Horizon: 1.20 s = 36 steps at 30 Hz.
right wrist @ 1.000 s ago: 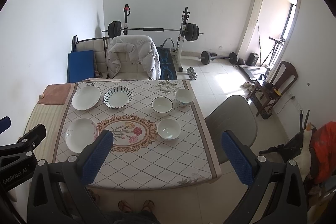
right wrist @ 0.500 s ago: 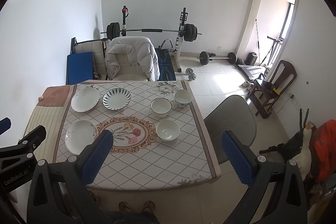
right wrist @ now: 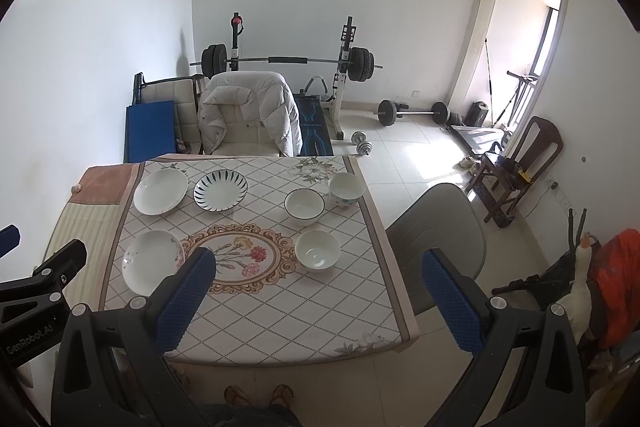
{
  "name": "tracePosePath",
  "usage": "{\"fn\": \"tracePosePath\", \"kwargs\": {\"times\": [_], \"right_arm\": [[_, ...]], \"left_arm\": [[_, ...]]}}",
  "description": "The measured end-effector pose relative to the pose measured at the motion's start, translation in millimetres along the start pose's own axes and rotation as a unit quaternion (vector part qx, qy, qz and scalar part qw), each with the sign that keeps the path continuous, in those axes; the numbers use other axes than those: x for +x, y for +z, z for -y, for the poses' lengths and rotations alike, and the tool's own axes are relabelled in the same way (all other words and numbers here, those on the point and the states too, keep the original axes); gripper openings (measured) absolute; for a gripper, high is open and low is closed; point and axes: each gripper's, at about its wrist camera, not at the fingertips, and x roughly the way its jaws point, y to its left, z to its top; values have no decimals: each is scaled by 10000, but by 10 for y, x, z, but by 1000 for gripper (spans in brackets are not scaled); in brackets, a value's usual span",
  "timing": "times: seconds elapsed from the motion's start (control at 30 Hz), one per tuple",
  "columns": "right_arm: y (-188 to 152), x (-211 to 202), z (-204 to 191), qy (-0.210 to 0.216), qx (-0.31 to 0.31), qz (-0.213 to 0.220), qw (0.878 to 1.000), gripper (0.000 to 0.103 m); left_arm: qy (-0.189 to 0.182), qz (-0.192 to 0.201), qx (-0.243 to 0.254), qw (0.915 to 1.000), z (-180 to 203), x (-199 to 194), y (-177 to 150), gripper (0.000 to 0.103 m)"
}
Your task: Organize plates and bowls
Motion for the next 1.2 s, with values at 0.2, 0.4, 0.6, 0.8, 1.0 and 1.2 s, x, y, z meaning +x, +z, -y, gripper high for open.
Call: {"fn": "tracePosePath", "kwargs": {"times": [0.2,0.4,0.6,0.8,1.0,1.2], "right_arm": [[3,8,2,-15,-24,42,10000,103],[-4,14,-20,-17,-27,40,10000,103],[13,37,-31,2,-27,33,10000,103],[45,86,-37,44,19,11,10000,103],[97,468,-107,368,-158,83,9992,103],[-3,1464,-581,1407,-547,-760,9856,103]], "left_arm": [[9,19,16,10000,16,3,11,103],[30,50,-13,10000,24,16,16,103],[42,51,-47,10000,6,57,26,103],[48,52,-123,9999,-31,149,53,103],[749,248,-220,9966,-208,460,67,103],[934,-398,-924,9905,-908,1237,40,103]]}}
